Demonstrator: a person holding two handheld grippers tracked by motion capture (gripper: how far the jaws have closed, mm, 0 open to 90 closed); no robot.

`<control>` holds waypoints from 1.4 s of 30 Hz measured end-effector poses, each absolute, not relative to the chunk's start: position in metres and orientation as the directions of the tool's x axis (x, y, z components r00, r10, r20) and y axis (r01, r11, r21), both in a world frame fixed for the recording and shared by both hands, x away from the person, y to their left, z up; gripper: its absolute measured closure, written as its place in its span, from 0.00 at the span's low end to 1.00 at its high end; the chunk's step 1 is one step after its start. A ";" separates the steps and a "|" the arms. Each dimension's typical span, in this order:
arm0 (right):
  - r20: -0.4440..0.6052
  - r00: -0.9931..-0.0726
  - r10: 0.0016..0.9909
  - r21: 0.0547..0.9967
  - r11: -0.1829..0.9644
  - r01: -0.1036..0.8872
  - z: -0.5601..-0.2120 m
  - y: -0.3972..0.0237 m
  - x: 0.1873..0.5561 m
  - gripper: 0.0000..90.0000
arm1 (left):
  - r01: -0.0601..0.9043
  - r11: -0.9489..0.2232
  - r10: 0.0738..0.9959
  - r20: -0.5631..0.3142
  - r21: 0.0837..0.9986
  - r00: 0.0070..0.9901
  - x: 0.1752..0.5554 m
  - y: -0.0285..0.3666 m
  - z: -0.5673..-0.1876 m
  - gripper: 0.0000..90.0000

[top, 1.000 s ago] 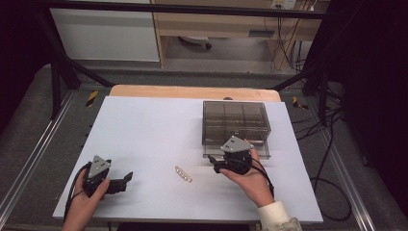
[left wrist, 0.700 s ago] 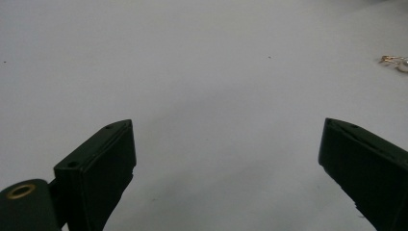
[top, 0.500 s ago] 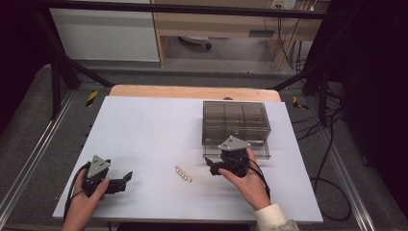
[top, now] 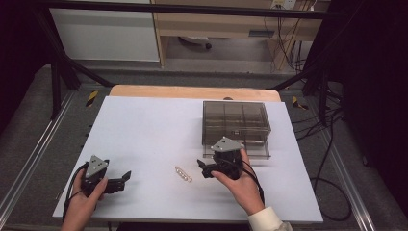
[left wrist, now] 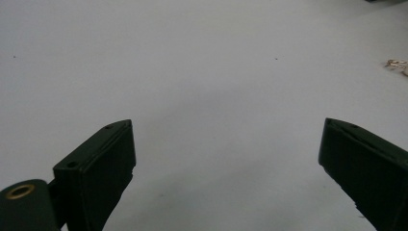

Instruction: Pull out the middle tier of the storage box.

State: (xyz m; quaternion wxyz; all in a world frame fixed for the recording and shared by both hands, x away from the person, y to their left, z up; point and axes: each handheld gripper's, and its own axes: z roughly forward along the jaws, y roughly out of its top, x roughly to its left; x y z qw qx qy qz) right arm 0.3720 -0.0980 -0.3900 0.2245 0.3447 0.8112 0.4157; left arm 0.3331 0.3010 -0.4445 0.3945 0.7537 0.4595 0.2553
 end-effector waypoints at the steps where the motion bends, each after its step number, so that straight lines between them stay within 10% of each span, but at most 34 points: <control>1: -0.078 -0.662 0.746 0.829 0.417 0.373 -0.390 -0.098 0.372 0.07 | 0.491 -0.266 0.894 0.022 0.829 0.447 0.333 0.301 -0.445 0.06; 42: -0.068 -0.800 0.597 0.691 0.606 0.394 -0.420 -0.035 0.346 0.07 | 0.500 -0.268 0.897 0.024 0.824 0.440 0.334 0.302 -0.445 0.06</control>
